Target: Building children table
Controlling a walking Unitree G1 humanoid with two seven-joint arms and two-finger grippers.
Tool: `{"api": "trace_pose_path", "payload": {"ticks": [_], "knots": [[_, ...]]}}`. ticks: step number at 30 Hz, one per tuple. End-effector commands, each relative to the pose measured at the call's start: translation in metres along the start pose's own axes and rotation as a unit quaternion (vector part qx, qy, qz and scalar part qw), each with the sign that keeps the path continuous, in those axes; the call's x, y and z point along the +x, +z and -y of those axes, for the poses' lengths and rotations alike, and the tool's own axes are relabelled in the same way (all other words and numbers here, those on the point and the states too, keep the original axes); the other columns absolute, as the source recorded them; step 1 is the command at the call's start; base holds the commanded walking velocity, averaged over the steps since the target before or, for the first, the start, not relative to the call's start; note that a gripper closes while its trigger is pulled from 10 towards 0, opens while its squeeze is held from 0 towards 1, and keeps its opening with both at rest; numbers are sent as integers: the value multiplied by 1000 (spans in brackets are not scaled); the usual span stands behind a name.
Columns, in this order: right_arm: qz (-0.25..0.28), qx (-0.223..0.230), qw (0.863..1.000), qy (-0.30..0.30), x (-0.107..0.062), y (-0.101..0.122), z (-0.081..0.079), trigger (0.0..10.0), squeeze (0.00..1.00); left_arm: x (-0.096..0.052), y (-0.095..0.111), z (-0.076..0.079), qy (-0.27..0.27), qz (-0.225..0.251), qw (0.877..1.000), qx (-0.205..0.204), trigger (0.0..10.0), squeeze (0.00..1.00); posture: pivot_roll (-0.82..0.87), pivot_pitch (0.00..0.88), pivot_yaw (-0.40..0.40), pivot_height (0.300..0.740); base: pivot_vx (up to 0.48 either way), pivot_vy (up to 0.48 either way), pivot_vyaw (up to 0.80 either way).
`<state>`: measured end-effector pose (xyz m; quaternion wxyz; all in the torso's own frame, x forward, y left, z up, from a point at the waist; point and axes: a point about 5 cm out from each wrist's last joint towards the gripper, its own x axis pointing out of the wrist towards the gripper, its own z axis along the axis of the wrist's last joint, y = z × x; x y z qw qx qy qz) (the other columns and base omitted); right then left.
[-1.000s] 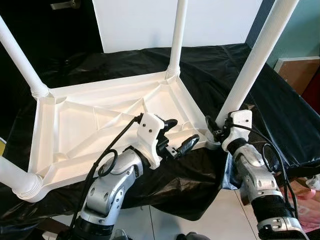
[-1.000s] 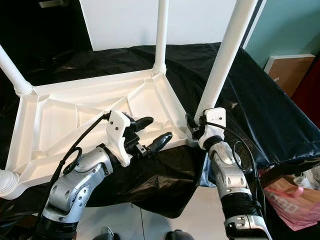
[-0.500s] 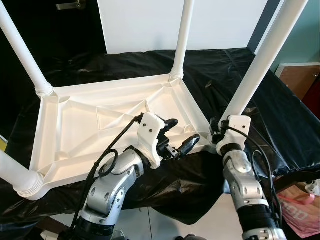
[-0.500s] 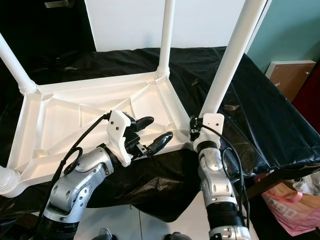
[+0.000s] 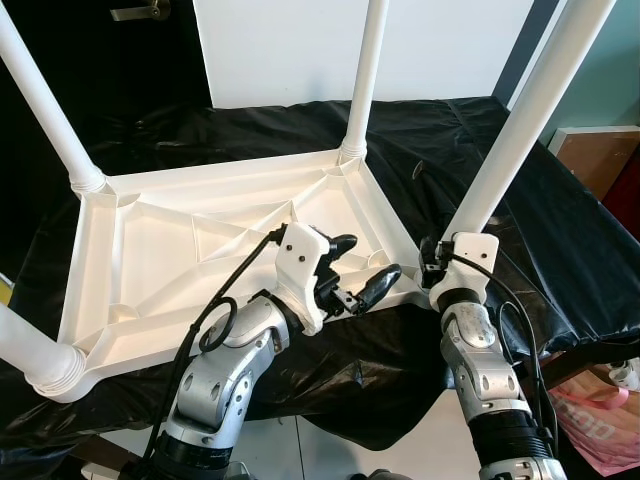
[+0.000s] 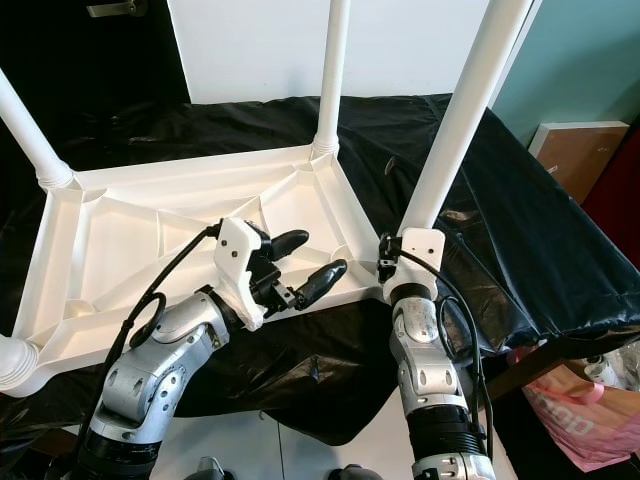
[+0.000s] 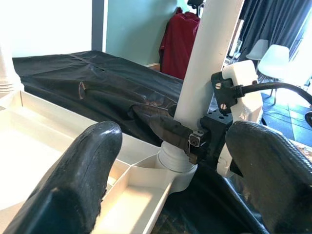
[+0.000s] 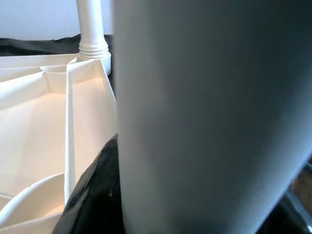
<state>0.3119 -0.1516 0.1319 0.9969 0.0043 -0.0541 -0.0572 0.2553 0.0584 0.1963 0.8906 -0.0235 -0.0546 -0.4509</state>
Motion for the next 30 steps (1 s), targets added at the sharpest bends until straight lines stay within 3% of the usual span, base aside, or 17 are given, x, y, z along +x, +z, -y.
{"api": "trace_pose_path", "payload": {"ticks": [1, 10, 12, 14, 16, 17, 25, 28, 29, 30], "knots": [[3, -7, 1000, 9, -2, -1, 6, 10000, 1000, 1, -2, -3, 31, -4, 1000, 4, 10000, 0, -35, 65, -80, 740, 0, 0, 0], [23, -3, 996, 84, -6, 6, 16, 10000, 1000, 1, -3, -4, 26, -9, 1000, 8, 10000, 0, -42, 65, -70, 740, 0, 0, 0], [21, 1, 990, 141, -7, 7, 21, 10000, 1000, 1, -2, -5, 24, -8, 1000, 9, 10000, 0, -45, 64, -66, 740, 0, 0, 0], [21, 1, 990, 141, -7, 7, 21, 10000, 1000, 1, -2, -5, 24, -8, 1000, 9, 10000, 0, -45, 64, -66, 740, 0, 0, 0], [9, 1, 982, 186, -6, 6, 26, 10000, 1000, 2, -2, -5, 22, -9, 1000, 9, 10000, 0, -51, 63, -61, 740, 0, 0, 0], [1, -5, 975, 224, -2, 5, 32, 10000, 0, 2, -2, -5, 19, -10, 1000, 9, 10000, 0, -53, 62, -58, 740, 0, 0, 0], [-16, -44, 946, 320, 14, 3, 29, 10000, 0, 3, -7, -4, 5, -25, 1000, 12, 10000, 0, -63, 51, -43, 740, 0, 0, 0], [-18, -50, 942, 331, 19, 2, 27, 10000, 0, 1, -12, -2, -1, -38, 999, 12, 10000, 0, -58, 49, -44, 740, 0, 0, 0], [-17, -55, 940, 336, 20, 2, 25, 9294, 0, 0, -16, -1, -4, -48, 999, 17, 10000, 0, -56, 48, -44, 740, 0, 0, 0], [-16, -58, 938, 340, 21, 2, 25, 9294, 0, -1, -17, -1, -6, -54, 998, 21, 10000, 0, -54, 46, -46, 740, 0, 0, 0]]}}
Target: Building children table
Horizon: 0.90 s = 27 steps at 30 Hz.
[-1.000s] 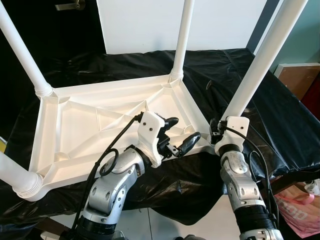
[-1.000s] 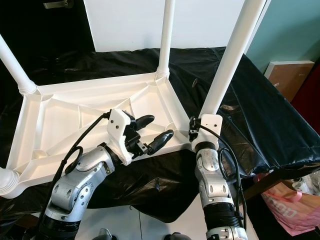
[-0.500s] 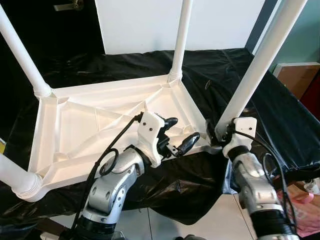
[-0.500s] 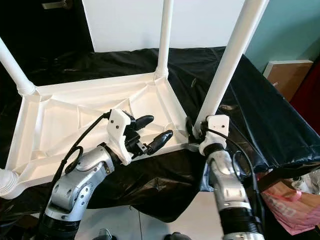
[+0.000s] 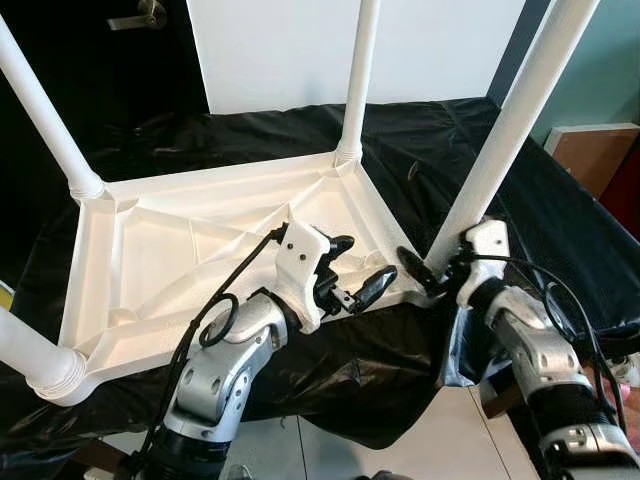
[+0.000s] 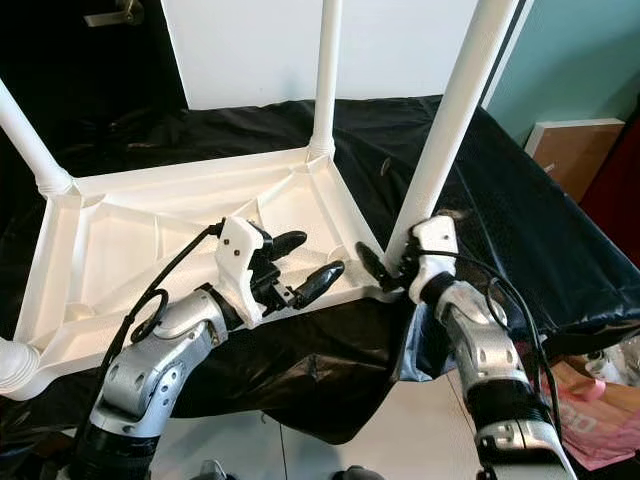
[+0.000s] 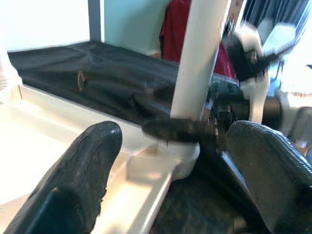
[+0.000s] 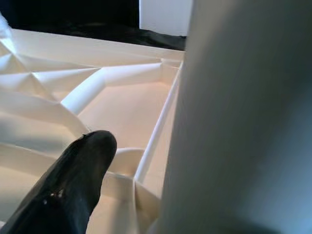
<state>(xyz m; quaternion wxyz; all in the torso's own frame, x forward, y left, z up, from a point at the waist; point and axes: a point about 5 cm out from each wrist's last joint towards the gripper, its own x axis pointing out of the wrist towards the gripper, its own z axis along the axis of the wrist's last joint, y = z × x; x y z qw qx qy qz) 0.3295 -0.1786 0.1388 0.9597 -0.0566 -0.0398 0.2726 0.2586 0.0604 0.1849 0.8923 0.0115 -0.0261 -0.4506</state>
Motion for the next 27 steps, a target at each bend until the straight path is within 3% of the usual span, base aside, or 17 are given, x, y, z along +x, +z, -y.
{"api": "trace_pose_path", "payload": {"ticks": [1, 2, 3, 14, 15, 16, 17, 18, 24, 25, 27], "knots": [[-10, -11, 1000, 12, 1, -3, 0, 1020, 0, -1, -9, 5, -10, -22, 1000, 8, 10000, 0, -48, 44, -50, 740, 0, 0, 0], [-10, -10, 1000, 12, 2, -3, 1, 1020, 0, -2, -11, 6, -14, -28, 999, 11, 10000, 0, -48, 44, -50, 740, 0, 0, 0], [-13, -9, 1000, 6, 2, -5, 2, 0, 0, -4, -14, 9, -19, -34, 999, 10, 10000, 0, -44, 42, -52, 740, 0, 0, 0], [-23, -1, 999, -34, 2, -17, -1, 0, 0, -5, -22, 21, -40, -44, 998, 9, 10000, 0, -48, 42, -52, 740, 0, 0, 0], [-26, 6, 998, -62, 2, -19, -1, 902, 0, -4, -21, 20, -39, -42, 998, 10, 10000, 0, -52, 41, -53, 740, 0, 0, 0], [-27, 15, 996, -83, 2, -20, -1, 5725, 0, -4, -21, 20, -38, -40, 998, 11, 10000, 0, -56, 40, -53, 740, 0, 0, 0], [-27, 15, 996, -83, 2, -20, -1, 5725, 0, -4, -21, 20, -38, -40, 998, 11, 10000, 0, -56, 40, -53, 740, 0, 0, 0], [-26, 22, 995, -94, 2, -21, -4, 10000, 0, -4, -20, 20, -36, -38, 999, 13, 10000, 0, -57, 40, -53, 740, 0, 0, 0], [-25, 42, 986, -162, 2, -26, -15, 10000, 0, -2, -16, 19, -33, -21, 999, 1, 10000, 0, -72, 34, -50, 740, 0, 0, 0], [-31, 45, 978, -202, 2, -27, -14, 10000, 0, 0, -15, 20, -35, -18, 999, 4, 10000, 0, -78, 31, -51, 740, 0, 0, 0], [-31, 45, 978, -202, 2, -27, -14, 10000, 0, 0, -15, 20, -35, -18, 999, 4, 10000, 0, -78, 31, -51, 740, 0, 0, 0]]}}
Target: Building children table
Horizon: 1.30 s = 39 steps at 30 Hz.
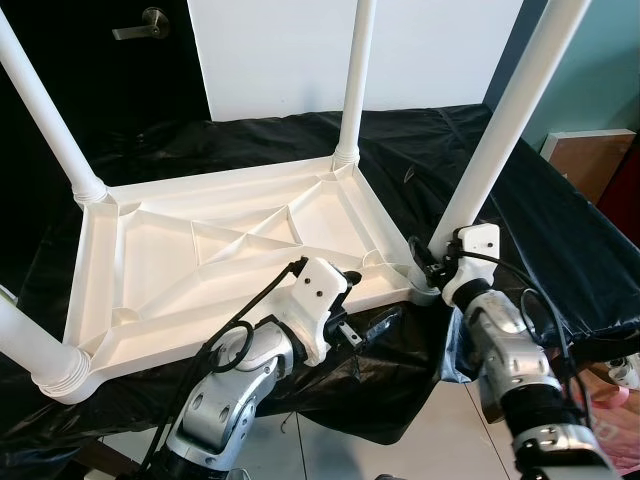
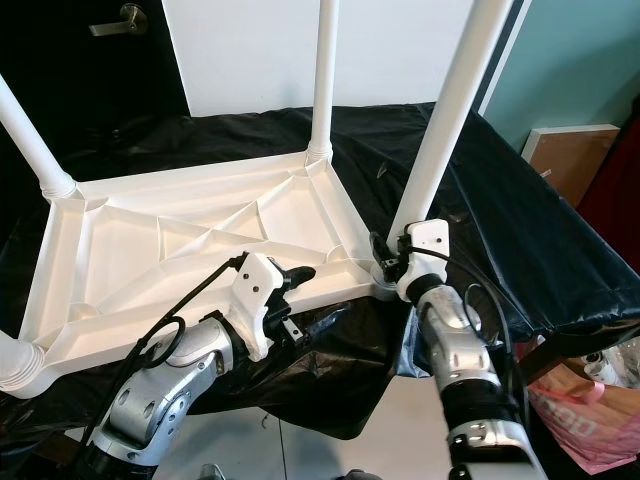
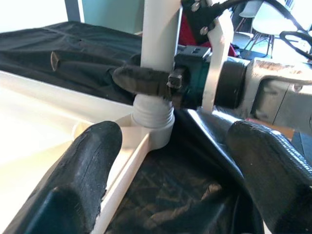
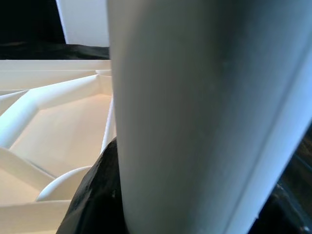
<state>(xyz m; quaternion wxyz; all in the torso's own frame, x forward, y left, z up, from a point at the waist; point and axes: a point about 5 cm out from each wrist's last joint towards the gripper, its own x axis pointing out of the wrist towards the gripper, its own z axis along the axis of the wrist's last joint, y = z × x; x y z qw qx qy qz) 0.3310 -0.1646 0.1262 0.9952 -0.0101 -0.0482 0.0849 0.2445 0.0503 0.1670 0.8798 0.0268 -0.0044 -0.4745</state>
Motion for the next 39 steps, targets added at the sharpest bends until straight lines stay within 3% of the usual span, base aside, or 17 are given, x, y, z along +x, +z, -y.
{"api": "trace_pose_path", "payload": {"ticks": [1, 11, 25, 26, 27, 33, 34, 35, 36, 39], "knots": [[-42, 4, 999, -34, -6, -17, 2, 10000, 0, 2, 2, 2, -7, 8, 1000, 2, 10000, 0, -85, 30, -51, 740, 0, 0, 0], [-49, 30, 982, -180, -14, -22, -8, 10000, 0, 6, 0, 4, -15, 8, 1000, 5, 10000, 0, -100, 33, -48, 740, 0, 0, 0], [-22, 21, 986, -165, -15, -14, -15, 10000, 0, 5, -1, 3, -24, 6, 1000, 6, 10000, 0, -109, 17, -30, 740, 0, 0, 0], [-19, 19, 986, -162, -14, -13, -16, 10000, 63, 6, 0, 2, -25, 7, 1000, 7, 10000, 0, -112, 9, -20, 740, 0, 0, 0], [-13, 15, 987, -162, -14, -11, -16, 10000, 1000, 6, 0, 2, -27, 7, 1000, 9, 10000, 0, -114, 4, -14, 740, 0, 0, 0], [19, 16, 993, -114, -17, -4, -15, 10000, 1000, 7, 2, -3, -30, 8, 999, 11, 10000, 0, -141, 0, 16, 740, 0, 0, 0], [25, 20, 996, -86, -19, -2, -16, 10000, 439, 7, 2, -5, -33, 8, 999, 12, 10000, 0, -150, 0, 23, 740, 0, 0, 0], [25, 20, 996, -86, -19, -2, -16, 10000, 439, 7, 2, -5, -33, 8, 999, 12, 10000, 0, -150, 0, 23, 740, 0, 0, 0], [28, 18, 997, -68, -22, -2, -15, 10000, 0, 8, 2, -5, -35, 8, 999, 13, 10000, 0, -156, 0, 28, 740, 0, 0, 0], [37, 9, 999, -24, -25, 2, -11, 10000, 0, 10, 3, -7, -42, 8, 999, 15, 10000, 0, -178, 0, 44, 740, 0, 0, 0]]}}
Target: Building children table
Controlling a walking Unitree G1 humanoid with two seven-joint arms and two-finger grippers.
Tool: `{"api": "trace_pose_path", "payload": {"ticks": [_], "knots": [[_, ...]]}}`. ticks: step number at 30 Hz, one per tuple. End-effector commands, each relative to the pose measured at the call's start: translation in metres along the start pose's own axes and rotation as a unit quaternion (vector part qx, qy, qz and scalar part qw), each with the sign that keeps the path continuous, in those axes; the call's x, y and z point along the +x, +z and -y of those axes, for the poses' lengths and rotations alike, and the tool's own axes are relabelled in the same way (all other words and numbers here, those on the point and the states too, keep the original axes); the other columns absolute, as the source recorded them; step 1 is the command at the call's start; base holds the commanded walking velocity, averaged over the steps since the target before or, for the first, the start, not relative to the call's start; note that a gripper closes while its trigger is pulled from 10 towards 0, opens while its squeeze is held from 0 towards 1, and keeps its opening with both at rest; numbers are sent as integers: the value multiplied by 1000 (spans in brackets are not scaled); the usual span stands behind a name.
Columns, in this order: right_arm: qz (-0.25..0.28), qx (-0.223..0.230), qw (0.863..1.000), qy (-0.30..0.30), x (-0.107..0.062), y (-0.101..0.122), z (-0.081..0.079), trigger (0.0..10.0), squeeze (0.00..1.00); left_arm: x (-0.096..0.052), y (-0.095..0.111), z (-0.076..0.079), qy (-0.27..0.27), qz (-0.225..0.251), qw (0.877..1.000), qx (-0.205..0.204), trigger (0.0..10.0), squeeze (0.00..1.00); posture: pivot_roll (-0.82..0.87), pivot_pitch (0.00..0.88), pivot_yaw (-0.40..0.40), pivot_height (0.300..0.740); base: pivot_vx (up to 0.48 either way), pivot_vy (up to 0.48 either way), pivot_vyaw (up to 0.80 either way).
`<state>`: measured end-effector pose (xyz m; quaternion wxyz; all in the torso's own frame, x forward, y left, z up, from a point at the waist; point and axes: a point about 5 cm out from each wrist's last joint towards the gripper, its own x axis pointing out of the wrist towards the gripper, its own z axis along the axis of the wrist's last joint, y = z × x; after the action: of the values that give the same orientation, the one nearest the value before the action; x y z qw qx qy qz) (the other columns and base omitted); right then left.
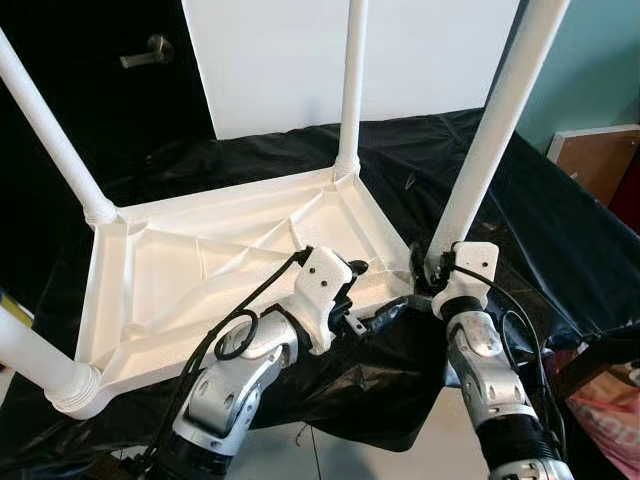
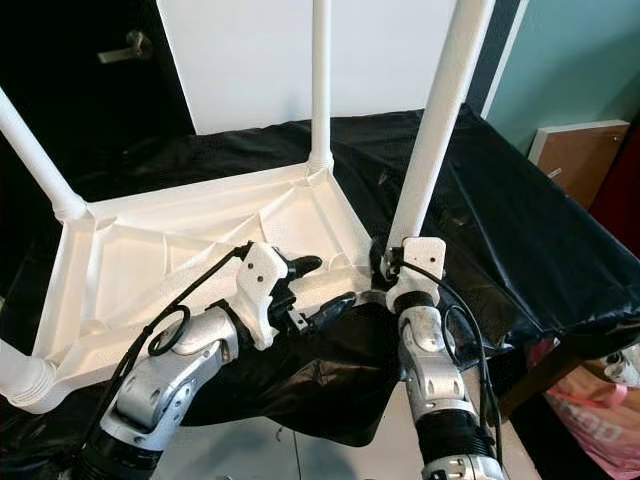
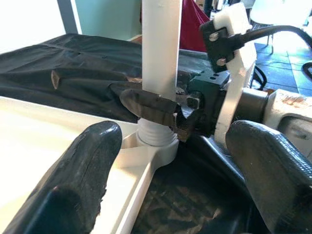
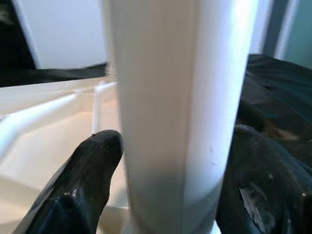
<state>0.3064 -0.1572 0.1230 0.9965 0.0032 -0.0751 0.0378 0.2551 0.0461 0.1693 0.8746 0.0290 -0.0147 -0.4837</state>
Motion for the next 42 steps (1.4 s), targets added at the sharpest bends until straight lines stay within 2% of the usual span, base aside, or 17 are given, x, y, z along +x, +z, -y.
{"api": "trace_pose_path", "payload": {"ticks": [1, 4, 7, 11, 12, 16, 19, 20, 23, 24, 34, 35, 36, 42], "knots": [[9, 2, 1000, 24, -2, 3, 0, 10000, 0, 0, 1, 0, -32, 0, 999, 8, 10000, 0, -178, 0, 44, 740, 0, 0, 0], [13, -19, 996, 82, 1, 8, 13, 10000, 0, 2, 2, -4, -33, 1, 999, 11, 10000, 0, -186, 0, 52, 740, 0, 0, 0], [10, -32, 993, 114, 7, 10, 17, 10000, 0, 3, 2, -5, -32, 2, 999, 11, 10000, 0, -186, 0, 53, 740, 0, 0, 0], [7, -34, 991, 131, 10, 10, 17, 10000, 0, 3, 2, -5, -32, 2, 999, 12, 10000, 0, -184, 0, 54, 740, 0, 0, 0], [-8, -39, 984, 175, 17, 9, 15, 10000, 0, 3, 2, -5, -33, 1, 999, 14, 10000, 0, -178, 0, 48, 740, 0, 0, 0], [-26, -47, 975, 217, 23, 5, 11, 10000, 0, 4, 2, -5, -33, 3, 999, 16, 10000, 0, -169, 0, 43, 740, 0, 0, 0], [-29, -53, 972, 227, 25, 4, 9, 10000, 0, 4, 2, -5, -31, 3, 999, 17, 10000, 0, -167, 0, 41, 740, 0, 0, 0], [-32, -62, 969, 237, 26, 2, 8, 4039, 0, 4, 2, -6, -30, 4, 999, 18, 10000, 0, -166, 0, 41, 740, 0, 0, 0], [-34, -69, 967, 243, 26, 2, 7, 4039, 0, 4, 3, -6, -29, 4, 999, 19, 10000, 0, -166, 0, 39, 740, 0, 0, 0], [-37, -70, 966, 246, 25, 0, 8, 0, 0, 3, 2, -5, -28, 3, 999, 18, 10000, 0, -161, 0, 33, 740, 0, 0, 0], [-44, -55, 969, 236, 22, -6, 14, 0, 0, 1, 1, -7, -18, 3, 1000, 20, 10000, 0, -155, 0, 24, 740, 0, 0, 0], [-45, -54, 970, 231, 22, -7, 14, 667, 0, 1, 1, -7, -18, 4, 1000, 21, 10000, 0, -156, 0, 24, 740, 0, 0, 0], [-44, -52, 972, 223, 20, -8, 15, 10000, 0, 1, 1, -7, -18, 4, 1000, 22, 10000, 0, -159, 0, 23, 740, 0, 0, 0], [-42, -45, 976, 210, 19, -8, 15, 10000, 0, 1, 0, -7, -19, 4, 1000, 22, 10000, 0, -159, 0, 23, 740, 0, 0, 0]]}}
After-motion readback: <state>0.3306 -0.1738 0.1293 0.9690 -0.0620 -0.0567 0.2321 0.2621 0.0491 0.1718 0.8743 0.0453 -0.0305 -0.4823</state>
